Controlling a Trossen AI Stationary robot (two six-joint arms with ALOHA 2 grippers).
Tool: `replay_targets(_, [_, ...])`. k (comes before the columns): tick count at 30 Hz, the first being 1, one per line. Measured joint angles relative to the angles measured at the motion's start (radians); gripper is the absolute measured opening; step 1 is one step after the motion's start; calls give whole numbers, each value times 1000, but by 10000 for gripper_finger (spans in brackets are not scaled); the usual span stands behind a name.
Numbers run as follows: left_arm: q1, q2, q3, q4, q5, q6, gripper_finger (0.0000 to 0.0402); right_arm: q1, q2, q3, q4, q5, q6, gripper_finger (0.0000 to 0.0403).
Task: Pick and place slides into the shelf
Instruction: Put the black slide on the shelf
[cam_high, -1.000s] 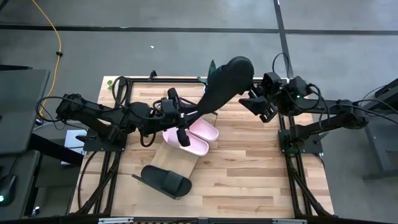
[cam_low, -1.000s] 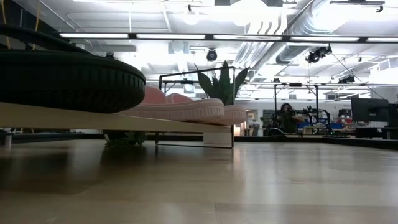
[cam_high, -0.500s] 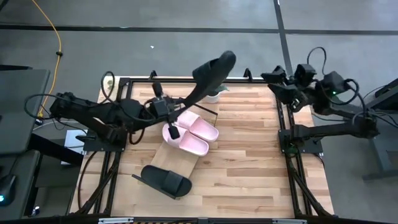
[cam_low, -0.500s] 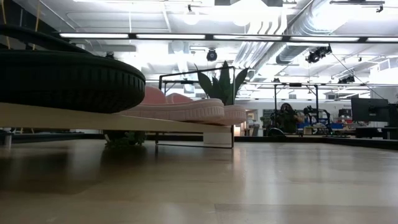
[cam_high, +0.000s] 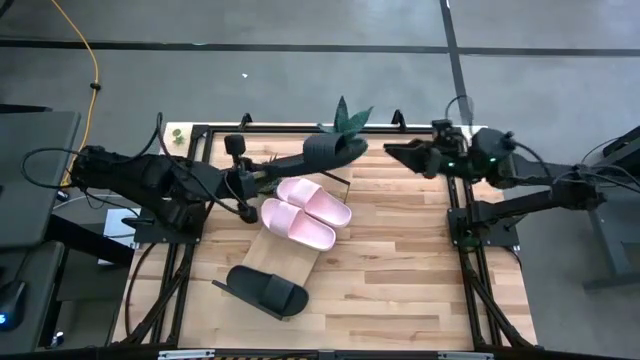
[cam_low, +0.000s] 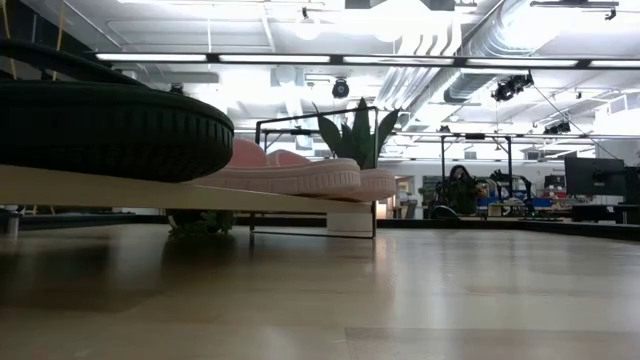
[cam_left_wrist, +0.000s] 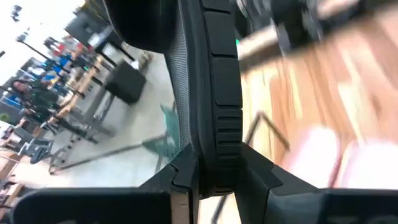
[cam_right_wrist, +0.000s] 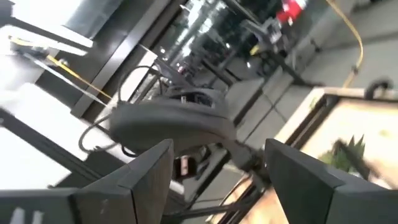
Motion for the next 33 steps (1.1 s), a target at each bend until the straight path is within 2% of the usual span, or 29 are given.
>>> replay_targets(3, [0, -2, 0, -100, -21, 3, 59, 35, 42, 0, -5, 45, 92, 243])
replay_targets(8, [-1, -1, 0, -266, -148, 58, 58, 120, 92, 0, -21, 204, 237, 243])
replay_targets(12, [0, -1, 0, -323, -220, 71, 55, 203, 135, 0, -47, 339, 368, 243])
replay_targets(19, [-17, 0, 0, -363, -214, 130, 54, 329, 222, 0, -33, 565, 551, 243])
replay_targets(23, [-68, 0, 0, -362, -207, 173, 53, 371, 259, 0, 3, 626, 576, 244])
replay_targets(30, [-138, 0, 0, -362, -200, 210, 53, 417, 320, 0, 128, 685, 581, 244])
replay_targets(33, [-155, 0, 0, -362, -208, 213, 53, 437, 341, 0, 136, 686, 632, 244])
